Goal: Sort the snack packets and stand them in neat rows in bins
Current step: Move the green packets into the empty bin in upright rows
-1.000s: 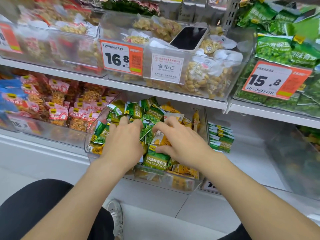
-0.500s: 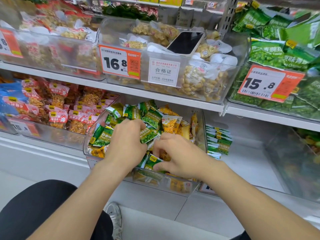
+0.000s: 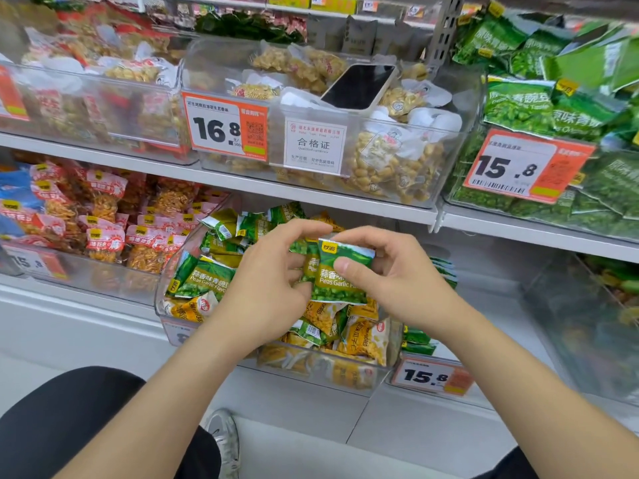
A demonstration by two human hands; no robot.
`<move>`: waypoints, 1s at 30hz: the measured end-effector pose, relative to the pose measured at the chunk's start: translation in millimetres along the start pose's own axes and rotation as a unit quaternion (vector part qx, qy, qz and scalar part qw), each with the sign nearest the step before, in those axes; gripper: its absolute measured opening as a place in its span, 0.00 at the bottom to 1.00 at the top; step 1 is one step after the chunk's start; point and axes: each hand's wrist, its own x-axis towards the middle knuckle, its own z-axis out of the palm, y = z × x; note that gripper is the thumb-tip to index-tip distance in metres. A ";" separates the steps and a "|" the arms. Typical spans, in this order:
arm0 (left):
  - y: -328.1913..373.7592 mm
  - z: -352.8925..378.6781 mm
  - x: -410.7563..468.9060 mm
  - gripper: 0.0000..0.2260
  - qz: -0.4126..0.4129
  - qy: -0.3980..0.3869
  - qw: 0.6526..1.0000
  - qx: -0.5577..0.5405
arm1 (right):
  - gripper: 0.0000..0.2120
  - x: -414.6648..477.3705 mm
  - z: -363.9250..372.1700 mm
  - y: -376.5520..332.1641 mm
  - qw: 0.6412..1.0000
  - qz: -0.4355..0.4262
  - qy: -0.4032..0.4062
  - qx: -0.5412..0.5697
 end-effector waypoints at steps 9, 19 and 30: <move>10.3 13.7 2.9 0.33 -0.040 -0.013 0.985 -0.168 | 0.14 -18.5 -14.0 3.3 0.987 -0.008 0.092 -0.134; 20.3 35.4 0.5 0.27 0.012 -0.066 0.989 -0.132 | 0.16 -44.9 -37.5 1.4 0.988 -0.009 0.076 -0.131; 25.8 78.7 2.4 0.24 0.081 -0.062 0.993 -0.060 | 0.16 -70.4 -93.6 -3.7 0.980 0.055 0.013 -0.189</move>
